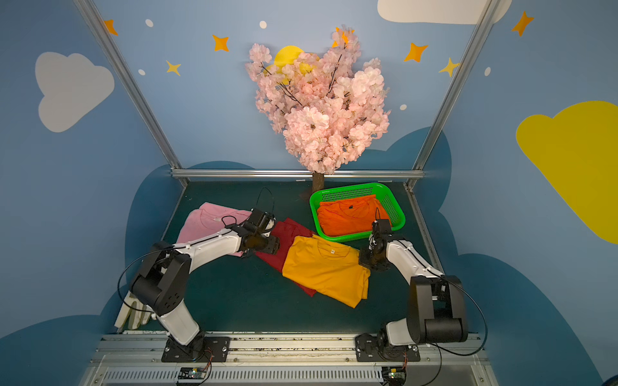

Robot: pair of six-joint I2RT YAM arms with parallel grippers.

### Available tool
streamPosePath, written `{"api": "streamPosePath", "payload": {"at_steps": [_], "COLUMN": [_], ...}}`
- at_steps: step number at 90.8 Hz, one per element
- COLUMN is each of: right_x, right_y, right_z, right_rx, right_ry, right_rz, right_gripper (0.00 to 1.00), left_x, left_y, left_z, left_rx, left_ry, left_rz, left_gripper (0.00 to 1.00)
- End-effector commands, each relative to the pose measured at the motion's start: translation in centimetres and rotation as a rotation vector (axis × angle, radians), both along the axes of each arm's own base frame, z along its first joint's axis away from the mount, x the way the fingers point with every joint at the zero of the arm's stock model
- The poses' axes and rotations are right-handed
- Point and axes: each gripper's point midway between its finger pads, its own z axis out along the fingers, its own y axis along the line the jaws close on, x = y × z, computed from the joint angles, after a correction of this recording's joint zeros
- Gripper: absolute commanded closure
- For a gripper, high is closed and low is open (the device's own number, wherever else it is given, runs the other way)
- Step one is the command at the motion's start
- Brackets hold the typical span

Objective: Put the folded t-shirts into the basket
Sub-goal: Move the T-shirt to the center of the board.

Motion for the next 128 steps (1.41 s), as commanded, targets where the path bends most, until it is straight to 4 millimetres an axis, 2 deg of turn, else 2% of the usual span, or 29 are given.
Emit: {"api": "streamPosePath", "payload": {"at_steps": [1, 15, 31, 48, 59, 65, 70, 77, 84, 96, 105, 114, 119, 128], "right_x": [0.7, -0.4, -1.1, -1.2, -0.6, -0.3, -0.3, -0.3, -0.2, 0.1, 0.3, 0.5, 0.6, 0.8], "right_y": [-1.3, -2.8, -5.8, -8.2, -8.6, -8.6, -8.8, -9.4, -9.7, -9.3, -8.6, -8.1, -7.8, -7.6], "right_z": [0.6, 0.3, 0.7, 1.3, 1.3, 1.4, 1.3, 1.4, 1.5, 1.2, 0.7, 0.5, 0.5, 0.7], "right_rx": [-0.044, 0.031, 0.084, 0.042, 0.029, 0.028, 0.014, -0.014, -0.020, -0.002, 0.006, 0.008, 0.009, 0.006], "right_ry": [-0.021, 0.004, -0.012, -0.038, -0.037, -0.034, -0.027, -0.031, -0.035, -0.028, -0.018, -0.016, -0.015, -0.022], "right_rz": [-0.020, -0.106, -0.250, -0.334, -0.345, -0.341, -0.338, -0.343, -0.356, -0.343, -0.321, -0.302, -0.294, -0.281], "right_gripper": [1.00, 1.00, 1.00, 1.00, 1.00, 1.00, 1.00, 1.00, 1.00, 1.00, 1.00, 1.00, 1.00, 1.00], "left_x": [-0.2, 0.3, 1.3, 3.1, 5.0, 5.7, 5.8, 5.3, 3.9, 0.1, -2.9, -4.8, -5.0, -4.5], "left_y": [0.3, 1.7, 5.2, 8.8, 9.8, 9.7, 8.6, 6.1, 2.5, -4.7, -9.9, -14.0, -15.3, -16.4], "left_z": [-2.0, -5.2, -6.6, -6.5, -5.5, -4.4, -3.1, -0.9, 1.0, 2.7, 3.4, 3.7, 3.2, 2.0], "left_rx": [0.036, 0.110, 0.161, 0.144, 0.124, 0.108, 0.074, 0.028, -0.030, -0.205, -0.348, -0.473, -0.492, -0.475], "left_ry": [0.033, 0.090, 0.128, 0.141, 0.122, 0.100, 0.061, -0.012, -0.054, -0.028, 0.022, 0.079, 0.108, 0.129], "left_rz": [-0.001, 0.049, 0.149, 0.254, 0.298, 0.297, 0.274, 0.215, 0.126, -0.045, -0.153, -0.226, -0.236, -0.243], "left_gripper": [0.30, 0.31, 0.35, 0.37, 0.38, 0.39, 0.39, 0.39, 0.39, 0.39, 0.38, 0.36, 0.35, 0.34]}}
